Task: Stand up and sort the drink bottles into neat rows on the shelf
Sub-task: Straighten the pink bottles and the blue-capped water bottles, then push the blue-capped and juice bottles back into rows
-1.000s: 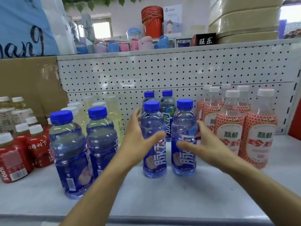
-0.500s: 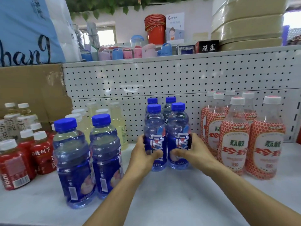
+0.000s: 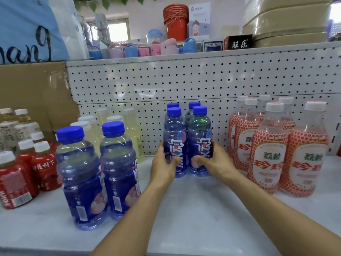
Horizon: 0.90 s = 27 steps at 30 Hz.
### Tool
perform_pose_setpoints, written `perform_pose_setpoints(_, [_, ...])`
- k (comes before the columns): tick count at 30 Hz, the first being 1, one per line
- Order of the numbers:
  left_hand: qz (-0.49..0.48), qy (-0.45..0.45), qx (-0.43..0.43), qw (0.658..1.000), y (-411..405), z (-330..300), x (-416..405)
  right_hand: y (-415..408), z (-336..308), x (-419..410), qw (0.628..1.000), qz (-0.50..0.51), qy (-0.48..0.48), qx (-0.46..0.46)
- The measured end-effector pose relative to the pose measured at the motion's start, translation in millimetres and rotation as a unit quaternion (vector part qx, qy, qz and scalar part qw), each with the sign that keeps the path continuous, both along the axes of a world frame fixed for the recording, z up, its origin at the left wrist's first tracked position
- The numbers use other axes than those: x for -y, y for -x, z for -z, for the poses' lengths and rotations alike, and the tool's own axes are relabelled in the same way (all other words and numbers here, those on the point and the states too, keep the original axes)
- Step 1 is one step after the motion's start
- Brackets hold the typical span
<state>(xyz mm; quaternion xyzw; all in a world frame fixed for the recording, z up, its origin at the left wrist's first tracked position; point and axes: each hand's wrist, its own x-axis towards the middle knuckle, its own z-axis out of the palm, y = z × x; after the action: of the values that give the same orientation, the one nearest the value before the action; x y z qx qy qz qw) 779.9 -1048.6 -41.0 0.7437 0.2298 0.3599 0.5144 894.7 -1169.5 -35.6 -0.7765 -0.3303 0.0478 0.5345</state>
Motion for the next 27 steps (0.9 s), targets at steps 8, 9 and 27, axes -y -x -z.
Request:
perform_pose_setpoints(8, [0.005, -0.146, -0.106, 0.984, 10.6, 1.6, 12.9, 28.9, 0.6, 5.9, 0.998, -0.018, 0.056, 0.028])
perform_pose_setpoints(9, [0.016, -0.153, -0.104, 0.983, 17.9, 0.6, 18.2, 37.6, -0.7, 8.7, 0.998, -0.018, 0.052, 0.033])
perform_pose_setpoints(27, [-0.159, -0.156, 0.078, 0.972, 225.7, 7.9, -24.8, 174.4, -3.0, -46.6, 0.968, -0.249, 0.006, -0.045])
